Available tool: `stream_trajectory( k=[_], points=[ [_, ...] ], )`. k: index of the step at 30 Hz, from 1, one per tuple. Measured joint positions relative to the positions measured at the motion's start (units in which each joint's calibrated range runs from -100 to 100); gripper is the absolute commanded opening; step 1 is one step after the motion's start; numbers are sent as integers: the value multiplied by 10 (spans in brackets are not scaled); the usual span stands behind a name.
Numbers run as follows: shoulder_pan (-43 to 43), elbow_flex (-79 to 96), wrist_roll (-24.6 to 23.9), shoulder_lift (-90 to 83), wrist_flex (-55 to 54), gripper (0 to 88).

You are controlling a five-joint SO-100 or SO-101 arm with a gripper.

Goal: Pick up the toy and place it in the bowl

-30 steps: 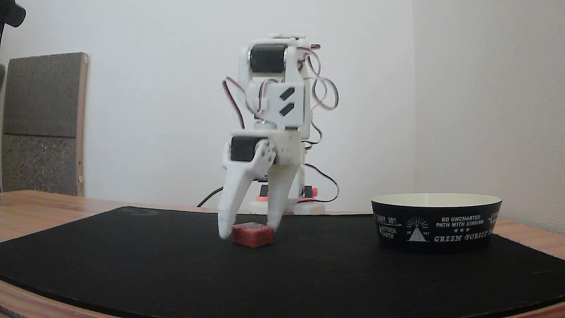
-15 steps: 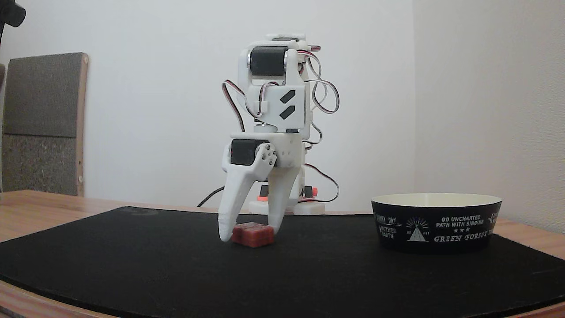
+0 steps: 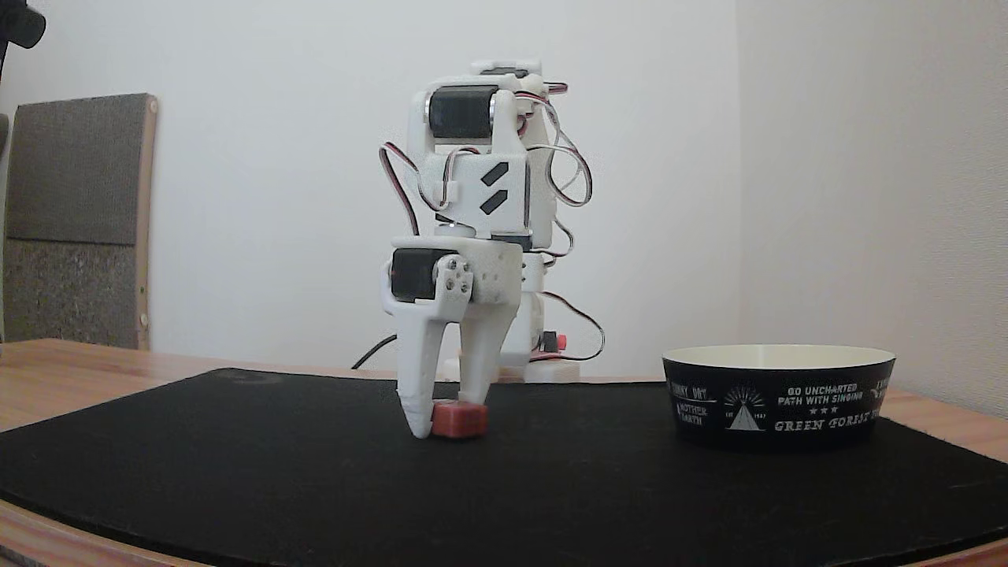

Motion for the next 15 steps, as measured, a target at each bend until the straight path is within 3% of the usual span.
stream_trajectory(
  k=[6, 12, 15],
  points=[
    [-2, -15, 5, -8, 0, 22],
    [-98, -78, 93, -117, 0, 22],
    [-137, -81, 114, -146, 0, 22]
  ],
)
